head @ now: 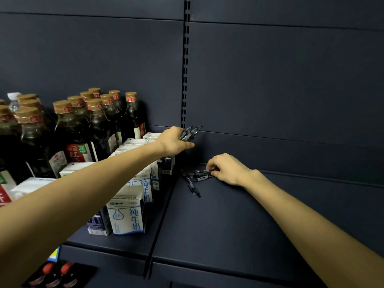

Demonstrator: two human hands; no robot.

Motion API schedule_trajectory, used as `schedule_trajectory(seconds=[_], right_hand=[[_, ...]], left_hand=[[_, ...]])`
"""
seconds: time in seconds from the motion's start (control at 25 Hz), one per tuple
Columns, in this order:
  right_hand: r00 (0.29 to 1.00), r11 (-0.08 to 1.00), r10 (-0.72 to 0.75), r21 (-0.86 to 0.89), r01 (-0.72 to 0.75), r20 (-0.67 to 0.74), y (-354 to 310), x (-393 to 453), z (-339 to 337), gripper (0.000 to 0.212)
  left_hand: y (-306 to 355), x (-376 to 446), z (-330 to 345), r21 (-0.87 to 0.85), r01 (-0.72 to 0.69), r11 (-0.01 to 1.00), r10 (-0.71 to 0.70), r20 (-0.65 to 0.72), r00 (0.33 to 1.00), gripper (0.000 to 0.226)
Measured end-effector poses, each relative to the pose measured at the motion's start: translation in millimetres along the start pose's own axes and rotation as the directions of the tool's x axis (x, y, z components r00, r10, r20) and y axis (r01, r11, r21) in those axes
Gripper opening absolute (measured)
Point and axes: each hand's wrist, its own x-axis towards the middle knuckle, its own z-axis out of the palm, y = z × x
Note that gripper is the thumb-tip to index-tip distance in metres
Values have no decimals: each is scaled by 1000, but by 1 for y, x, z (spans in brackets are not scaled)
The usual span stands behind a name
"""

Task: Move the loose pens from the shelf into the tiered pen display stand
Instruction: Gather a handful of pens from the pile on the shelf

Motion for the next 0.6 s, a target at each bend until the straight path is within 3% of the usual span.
schedule_trajectory(seconds=[0.16,0.32,0.48,0.6], right_hand=[[996,997,64,45,-61,-64,6,-7,-3,24],[947,950,295,142,-277,-128,36,-35,-9,21],[894,906,412,178,-383,-176,50,-67,-5,20],[856,869,476,259,-421,-204,58,-85,2,20]], left_hand=[[2,-1,5,55,59,997,-59,15,998,29],[5,-7,32,169,138,976,-162,141,977,44],[13,-4,66,296,98,950,-160,193,968,37],[23,2,94,341,42,939,-127,231,965,53]])
